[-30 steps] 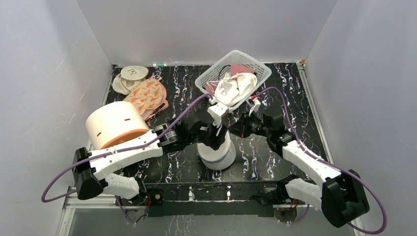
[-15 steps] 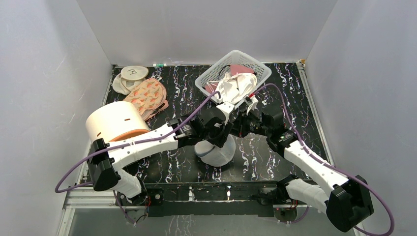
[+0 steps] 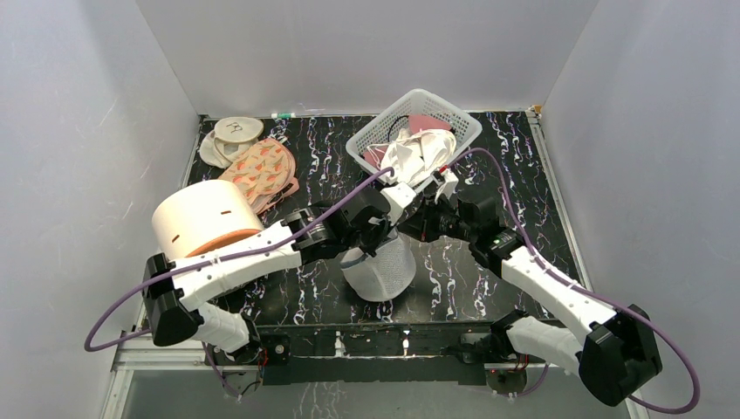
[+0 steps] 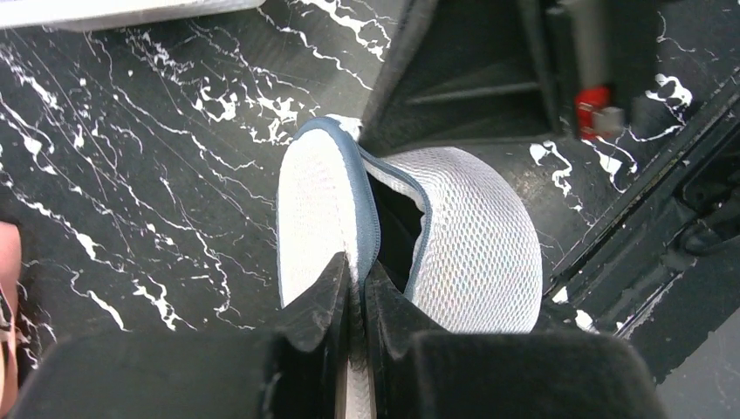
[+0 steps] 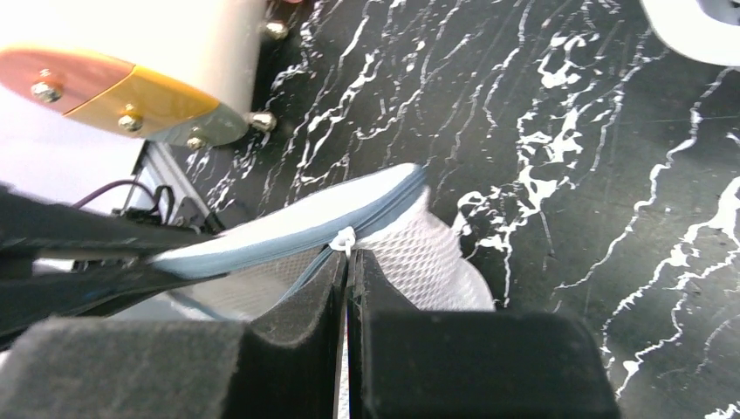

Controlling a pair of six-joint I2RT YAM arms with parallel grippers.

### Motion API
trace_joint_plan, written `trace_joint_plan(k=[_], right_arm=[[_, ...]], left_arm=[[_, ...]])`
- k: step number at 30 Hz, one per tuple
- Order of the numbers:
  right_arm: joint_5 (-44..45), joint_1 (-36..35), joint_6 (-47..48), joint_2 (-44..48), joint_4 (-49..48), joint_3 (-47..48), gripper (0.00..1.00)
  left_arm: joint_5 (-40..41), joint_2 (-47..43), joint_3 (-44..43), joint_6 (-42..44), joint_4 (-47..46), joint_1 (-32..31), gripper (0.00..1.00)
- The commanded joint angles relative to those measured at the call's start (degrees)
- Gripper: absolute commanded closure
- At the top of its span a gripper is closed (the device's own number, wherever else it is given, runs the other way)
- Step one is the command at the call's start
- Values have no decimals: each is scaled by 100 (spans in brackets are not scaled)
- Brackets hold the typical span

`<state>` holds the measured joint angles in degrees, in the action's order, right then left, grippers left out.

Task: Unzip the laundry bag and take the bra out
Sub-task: Unzip the laundry bag at the center of the board.

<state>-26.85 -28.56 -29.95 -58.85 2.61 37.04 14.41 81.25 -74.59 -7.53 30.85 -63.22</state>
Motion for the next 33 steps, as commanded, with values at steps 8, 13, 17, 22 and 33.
trace_joint_plan(k=[8,13,17,22,33], right_arm=[[55,26,766,-82,-48,603,100],[-238,-207,623,-82,18,696,100],[-179,-334,422,13,-210,571,100],[-63,-451,330,5,-224,577,100],[97,-579,174,64,-180,512,100]], left_arm=[[502,-427,76,32,69,-6,97],[483,-45,-201,-481,137,-6,72],[257,113,-355,-512,88,-6,59],[142,165,-360,-471,74,-7,53],[559,313,12,-819,23,-2,52]])
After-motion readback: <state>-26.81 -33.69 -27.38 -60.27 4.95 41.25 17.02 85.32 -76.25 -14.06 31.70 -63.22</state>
